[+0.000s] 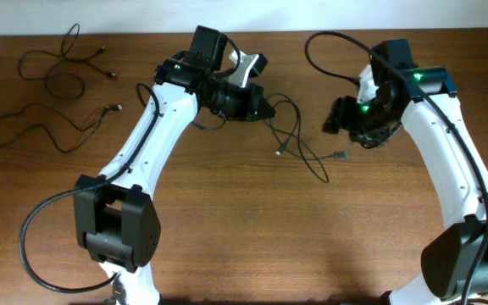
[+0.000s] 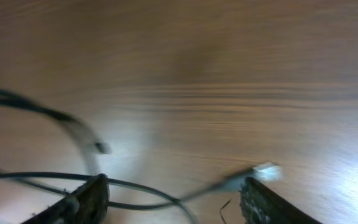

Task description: Untangle cables

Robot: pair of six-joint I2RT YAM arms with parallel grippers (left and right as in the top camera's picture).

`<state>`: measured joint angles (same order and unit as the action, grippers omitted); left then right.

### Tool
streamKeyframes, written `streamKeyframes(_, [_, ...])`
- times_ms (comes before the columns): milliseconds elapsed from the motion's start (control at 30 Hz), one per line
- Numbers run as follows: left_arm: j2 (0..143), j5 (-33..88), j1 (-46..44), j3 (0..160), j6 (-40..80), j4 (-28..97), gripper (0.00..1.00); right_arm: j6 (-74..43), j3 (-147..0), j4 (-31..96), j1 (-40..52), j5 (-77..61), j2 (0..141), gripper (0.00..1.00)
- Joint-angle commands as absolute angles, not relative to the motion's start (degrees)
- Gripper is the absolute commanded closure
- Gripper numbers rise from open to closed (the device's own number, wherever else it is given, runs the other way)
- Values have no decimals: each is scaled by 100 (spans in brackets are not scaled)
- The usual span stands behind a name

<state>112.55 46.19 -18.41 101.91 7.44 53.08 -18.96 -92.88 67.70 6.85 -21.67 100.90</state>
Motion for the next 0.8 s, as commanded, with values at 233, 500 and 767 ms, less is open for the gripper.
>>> streamKeyframes(233, [11179,6552,-1909,10248,504,5170,100,-1291,-9354,6639,873,-3081,10138,20])
streamKeyframes(500, [11179,5828,-1907,10248,508,5264,100,-3114,-9317,7247,932,1,10154,43])
streamKeyframes(767, [11179,2773,-1925,10248,897,5865,100,-3358,-9317,7380,932,281,10156,48])
